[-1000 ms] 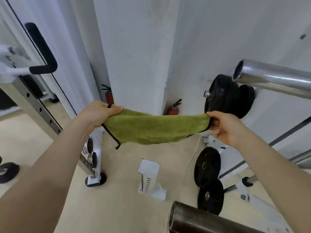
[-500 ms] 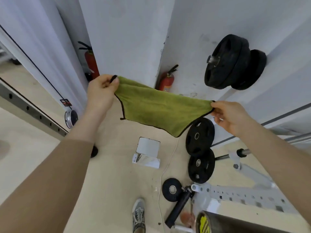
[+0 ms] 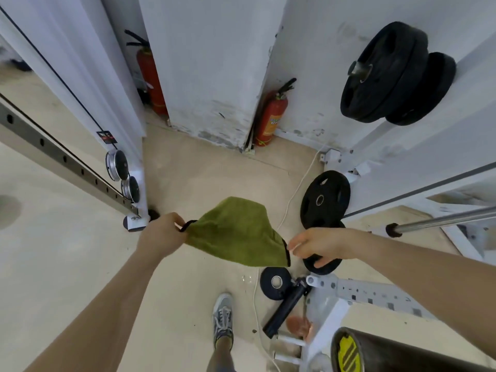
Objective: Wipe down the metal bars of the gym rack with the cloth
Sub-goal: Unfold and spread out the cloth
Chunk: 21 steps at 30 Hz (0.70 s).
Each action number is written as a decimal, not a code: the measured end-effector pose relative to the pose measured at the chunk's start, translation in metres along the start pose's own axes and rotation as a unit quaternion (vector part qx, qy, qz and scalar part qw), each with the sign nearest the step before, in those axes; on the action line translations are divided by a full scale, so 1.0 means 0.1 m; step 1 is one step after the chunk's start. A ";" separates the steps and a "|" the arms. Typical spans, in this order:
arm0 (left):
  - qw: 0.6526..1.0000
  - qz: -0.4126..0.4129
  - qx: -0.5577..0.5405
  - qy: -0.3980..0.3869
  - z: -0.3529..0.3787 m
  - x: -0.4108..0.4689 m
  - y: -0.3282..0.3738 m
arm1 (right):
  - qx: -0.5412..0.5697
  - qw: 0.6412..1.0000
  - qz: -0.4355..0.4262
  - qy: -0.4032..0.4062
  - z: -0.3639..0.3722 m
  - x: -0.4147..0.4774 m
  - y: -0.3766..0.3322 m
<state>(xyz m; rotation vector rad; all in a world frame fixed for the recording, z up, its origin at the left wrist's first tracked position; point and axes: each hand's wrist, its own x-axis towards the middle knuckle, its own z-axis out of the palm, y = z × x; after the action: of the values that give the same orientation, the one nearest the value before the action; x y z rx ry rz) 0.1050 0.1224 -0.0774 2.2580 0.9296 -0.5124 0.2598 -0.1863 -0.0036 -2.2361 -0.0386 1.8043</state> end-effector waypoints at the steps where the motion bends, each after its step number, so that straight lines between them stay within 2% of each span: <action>1: 1.000 0.005 0.028 0.013 0.06 0.02 -0.02 | -0.004 1.000 0.006 -0.012 0.01 0.01 -0.01; 4: 0.988 0.104 0.091 0.062 0.23 0.07 0.07 | 0.009 1.000 0.007 -0.009 -0.02 0.00 -0.02; 8: 0.946 0.268 0.183 0.022 0.52 -0.01 0.49 | 0.005 0.999 -0.006 0.035 -0.15 -0.12 -0.01; 11: 0.921 0.283 0.262 -0.053 0.76 -0.05 0.77 | -0.001 0.998 -0.011 0.060 -0.25 -0.30 0.02; 15: 0.921 0.251 0.284 -0.085 0.92 -0.03 0.92 | 0.009 0.993 -0.041 0.107 -0.33 -0.73 0.05; 18: 0.940 0.237 0.222 -0.103 0.82 -0.09 1.11 | 0.005 0.989 -0.066 0.131 -0.35 -1.08 0.07; 21: 0.971 0.226 0.012 -0.080 0.60 -0.28 1.39 | -0.013 0.983 -0.100 0.155 -0.34 -1.43 0.12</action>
<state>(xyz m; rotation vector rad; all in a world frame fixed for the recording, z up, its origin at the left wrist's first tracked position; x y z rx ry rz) 0.1816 -0.0083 -0.0484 2.3112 0.3116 -0.4872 0.2584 -0.2315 0.1372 -2.4075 -0.2181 1.3490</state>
